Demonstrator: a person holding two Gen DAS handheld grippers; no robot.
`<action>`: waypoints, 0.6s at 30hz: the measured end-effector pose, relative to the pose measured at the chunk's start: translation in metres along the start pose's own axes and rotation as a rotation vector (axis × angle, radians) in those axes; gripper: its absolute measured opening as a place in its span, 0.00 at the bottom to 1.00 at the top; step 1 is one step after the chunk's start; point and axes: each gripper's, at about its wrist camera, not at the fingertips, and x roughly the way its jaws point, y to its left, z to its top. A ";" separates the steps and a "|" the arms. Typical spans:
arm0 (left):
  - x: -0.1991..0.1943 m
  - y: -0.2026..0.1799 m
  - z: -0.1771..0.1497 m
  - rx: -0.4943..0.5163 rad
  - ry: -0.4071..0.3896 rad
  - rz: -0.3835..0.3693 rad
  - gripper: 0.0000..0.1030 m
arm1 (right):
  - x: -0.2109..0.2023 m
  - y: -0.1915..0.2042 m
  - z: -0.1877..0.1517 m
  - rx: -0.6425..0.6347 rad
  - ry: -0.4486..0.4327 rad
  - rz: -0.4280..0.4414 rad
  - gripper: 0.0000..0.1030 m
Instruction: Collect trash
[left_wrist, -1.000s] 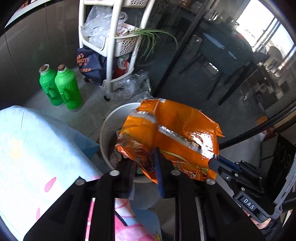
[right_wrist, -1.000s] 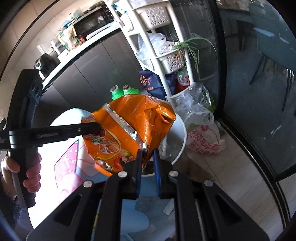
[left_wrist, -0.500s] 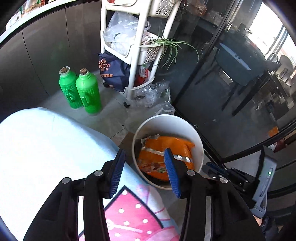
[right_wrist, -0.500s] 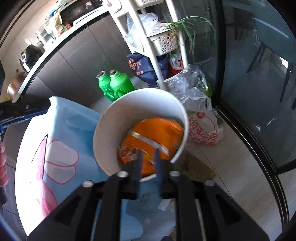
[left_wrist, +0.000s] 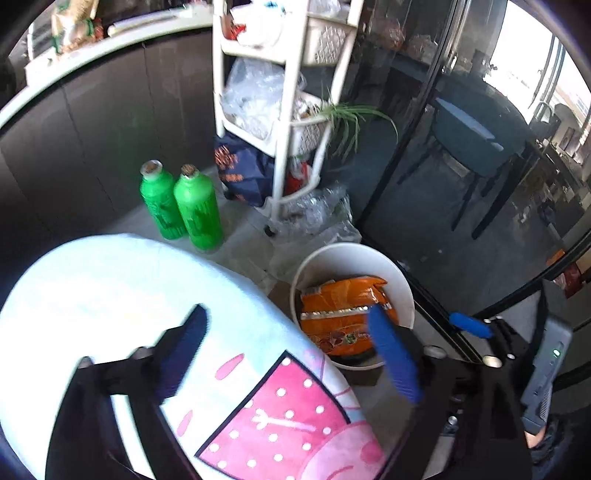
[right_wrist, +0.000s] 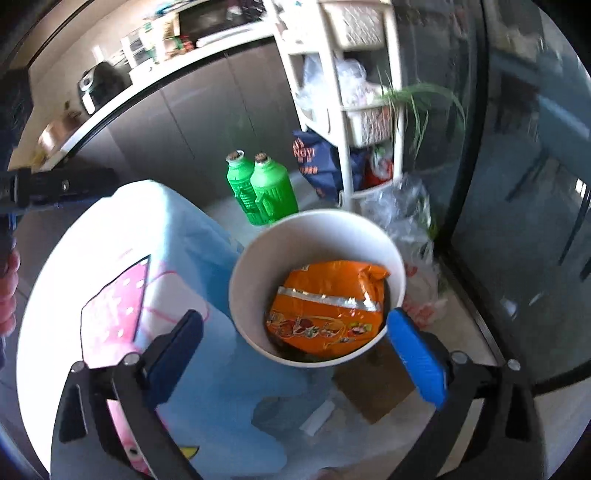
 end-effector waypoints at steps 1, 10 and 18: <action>-0.009 0.000 -0.003 0.001 -0.021 0.010 0.91 | -0.007 0.006 0.000 -0.026 -0.006 -0.024 0.97; -0.103 0.007 -0.063 -0.029 -0.110 0.147 0.92 | -0.089 0.075 -0.021 -0.127 -0.061 -0.099 0.97; -0.192 0.033 -0.160 -0.162 -0.163 0.348 0.92 | -0.151 0.140 -0.064 -0.127 -0.085 -0.190 0.97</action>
